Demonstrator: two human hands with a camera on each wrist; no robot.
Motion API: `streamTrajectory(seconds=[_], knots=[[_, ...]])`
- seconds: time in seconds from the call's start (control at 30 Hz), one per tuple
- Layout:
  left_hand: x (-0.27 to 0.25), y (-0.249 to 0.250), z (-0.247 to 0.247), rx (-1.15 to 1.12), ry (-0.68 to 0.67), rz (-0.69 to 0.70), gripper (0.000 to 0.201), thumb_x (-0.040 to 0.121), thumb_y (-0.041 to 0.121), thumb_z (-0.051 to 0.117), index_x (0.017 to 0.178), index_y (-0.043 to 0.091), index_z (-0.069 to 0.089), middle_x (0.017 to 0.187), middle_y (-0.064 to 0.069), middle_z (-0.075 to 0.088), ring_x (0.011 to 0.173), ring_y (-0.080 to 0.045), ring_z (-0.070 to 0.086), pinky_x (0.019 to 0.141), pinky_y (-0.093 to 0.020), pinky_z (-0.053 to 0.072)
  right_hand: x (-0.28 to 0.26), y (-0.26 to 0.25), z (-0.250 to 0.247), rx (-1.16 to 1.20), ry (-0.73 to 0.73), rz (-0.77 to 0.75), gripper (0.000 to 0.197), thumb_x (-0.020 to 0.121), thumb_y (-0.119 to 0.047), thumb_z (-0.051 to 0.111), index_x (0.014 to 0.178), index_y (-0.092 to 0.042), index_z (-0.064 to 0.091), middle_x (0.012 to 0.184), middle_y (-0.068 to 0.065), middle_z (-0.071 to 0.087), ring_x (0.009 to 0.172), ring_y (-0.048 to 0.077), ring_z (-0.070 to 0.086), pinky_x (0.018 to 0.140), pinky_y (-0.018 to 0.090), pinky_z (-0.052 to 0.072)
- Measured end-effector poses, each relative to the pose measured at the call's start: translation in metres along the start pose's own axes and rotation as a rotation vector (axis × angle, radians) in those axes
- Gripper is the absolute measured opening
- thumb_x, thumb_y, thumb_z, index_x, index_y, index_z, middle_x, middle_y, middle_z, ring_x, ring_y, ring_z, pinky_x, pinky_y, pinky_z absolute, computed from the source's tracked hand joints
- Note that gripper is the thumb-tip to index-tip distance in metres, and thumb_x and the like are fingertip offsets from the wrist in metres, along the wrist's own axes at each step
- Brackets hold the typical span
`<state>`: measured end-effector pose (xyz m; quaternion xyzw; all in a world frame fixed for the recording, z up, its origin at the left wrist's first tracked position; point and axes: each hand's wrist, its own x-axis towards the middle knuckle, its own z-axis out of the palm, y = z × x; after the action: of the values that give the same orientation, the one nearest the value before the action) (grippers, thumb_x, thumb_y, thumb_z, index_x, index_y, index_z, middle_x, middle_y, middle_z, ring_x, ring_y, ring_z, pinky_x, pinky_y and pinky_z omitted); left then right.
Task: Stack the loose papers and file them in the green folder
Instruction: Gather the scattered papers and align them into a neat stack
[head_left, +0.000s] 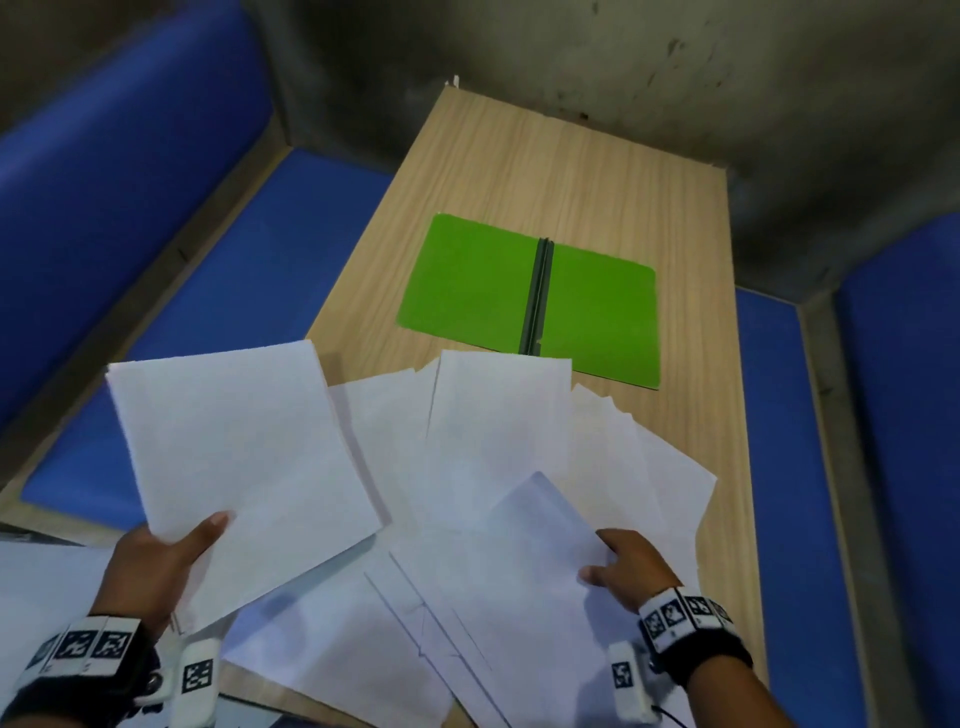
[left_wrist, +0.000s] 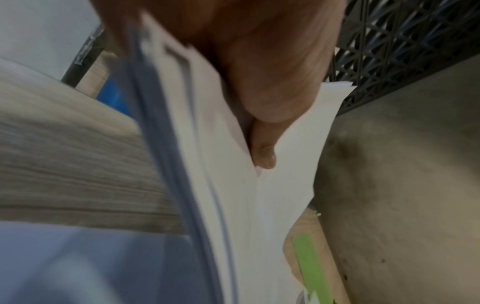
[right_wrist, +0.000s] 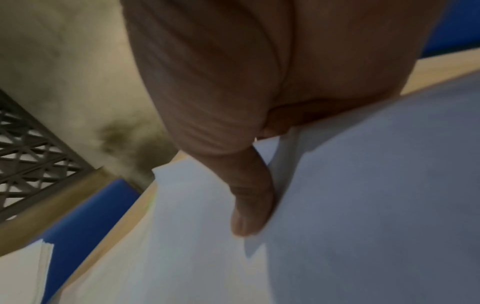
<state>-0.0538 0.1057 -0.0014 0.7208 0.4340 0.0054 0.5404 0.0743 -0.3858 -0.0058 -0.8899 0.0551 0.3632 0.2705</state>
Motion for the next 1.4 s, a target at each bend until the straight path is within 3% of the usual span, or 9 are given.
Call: streamTrajectory(seconds=[0.2,0.43,0.6,0.77,0.97,1.1,1.23,1.33,1.4], knots=[[0.009,-0.008,0.036,0.093,-0.159,0.002,0.035,0.081,0.023,0.081,0.109,0.006,0.070,0.099,-0.013,0.073,0.088,-0.026,0.067,0.077,-0.039,0.051,-0.025,0.034,-0.026,-0.075,-0.045,-0.040,0.022,0.075,-0.018,0.074,0.085,-0.034,0.064,0.093,-0.010,0.070,0.093,0.010,0.063,0.079,0.026,0.049],[0.003,-0.023,0.072,0.109,-0.270,-0.037,0.039,0.077,0.027,0.084,0.111,0.014,0.070,0.095,-0.006,0.078,0.086,-0.028,0.073,0.082,-0.047,0.058,-0.046,0.027,-0.070,-0.092,-0.147,-0.136,0.036,0.073,-0.021,0.078,0.054,-0.046,0.059,0.058,-0.024,0.059,0.060,-0.008,0.051,0.062,0.015,0.036],[-0.015,-0.025,0.085,0.152,-0.301,-0.038,0.043,0.076,0.028,0.084,0.113,0.011,0.069,0.091,-0.006,0.077,0.080,-0.026,0.072,0.066,-0.034,0.055,-0.044,0.031,-0.067,-0.106,-0.209,-0.075,0.018,0.069,-0.037,0.079,0.072,-0.021,0.072,0.067,-0.007,0.067,0.064,0.001,0.060,0.062,0.020,0.043],[-0.030,-0.035,0.095,0.147,-0.426,-0.064,0.072,0.054,0.058,0.081,0.113,0.017,0.069,0.095,0.000,0.079,0.086,-0.022,0.074,0.080,-0.043,0.058,-0.028,0.018,-0.042,-0.158,-0.223,-0.097,0.019,0.072,-0.028,0.078,0.062,-0.022,0.063,0.061,-0.011,0.063,0.059,-0.001,0.058,0.058,0.017,0.041],[-0.040,-0.022,0.114,0.025,-0.508,-0.153,0.060,0.077,0.058,0.073,0.123,0.020,0.066,0.106,0.001,0.077,0.094,-0.020,0.074,0.076,-0.031,0.057,-0.003,-0.001,-0.010,-0.378,-0.303,-0.130,0.023,0.071,-0.019,0.069,0.053,-0.022,0.055,0.055,-0.007,0.055,0.060,0.008,0.056,0.059,0.022,0.043],[-0.027,-0.013,0.125,0.066,-0.488,-0.182,0.067,0.069,0.075,0.067,0.114,0.025,0.068,0.105,0.002,0.077,0.097,-0.021,0.072,0.089,-0.039,0.056,0.002,-0.015,-0.010,-0.525,-0.334,-0.150,0.026,0.071,-0.016,0.058,0.047,-0.022,0.051,0.058,-0.002,0.056,0.060,0.013,0.053,0.057,0.024,0.042],[-0.023,0.001,0.142,0.153,-0.429,-0.085,0.037,0.085,0.046,0.072,0.108,0.017,0.069,0.093,0.002,0.074,0.085,-0.017,0.069,0.064,-0.021,0.049,-0.005,-0.026,-0.031,-0.449,-0.294,-0.152,0.028,0.070,-0.024,0.069,0.048,-0.024,0.052,0.056,-0.003,0.058,0.057,0.006,0.051,0.055,0.019,0.040],[-0.018,0.001,0.149,0.241,-0.434,-0.011,0.028,0.089,0.037,0.070,0.108,0.018,0.066,0.092,0.002,0.072,0.087,-0.020,0.068,0.067,-0.025,0.048,-0.010,-0.030,-0.060,-0.148,-0.185,-0.113,0.020,0.073,-0.028,0.079,0.063,-0.024,0.062,0.060,-0.012,0.062,0.058,-0.003,0.056,0.056,0.014,0.042],[-0.016,-0.002,0.150,0.232,-0.437,-0.007,0.026,0.089,0.032,0.070,0.108,0.015,0.068,0.096,-0.004,0.073,0.090,-0.023,0.069,0.070,-0.027,0.049,-0.007,-0.031,-0.070,0.099,-0.073,-0.080,0.010,0.078,-0.021,0.077,0.082,-0.015,0.070,0.078,-0.007,0.072,0.072,0.007,0.065,0.061,0.019,0.047]])
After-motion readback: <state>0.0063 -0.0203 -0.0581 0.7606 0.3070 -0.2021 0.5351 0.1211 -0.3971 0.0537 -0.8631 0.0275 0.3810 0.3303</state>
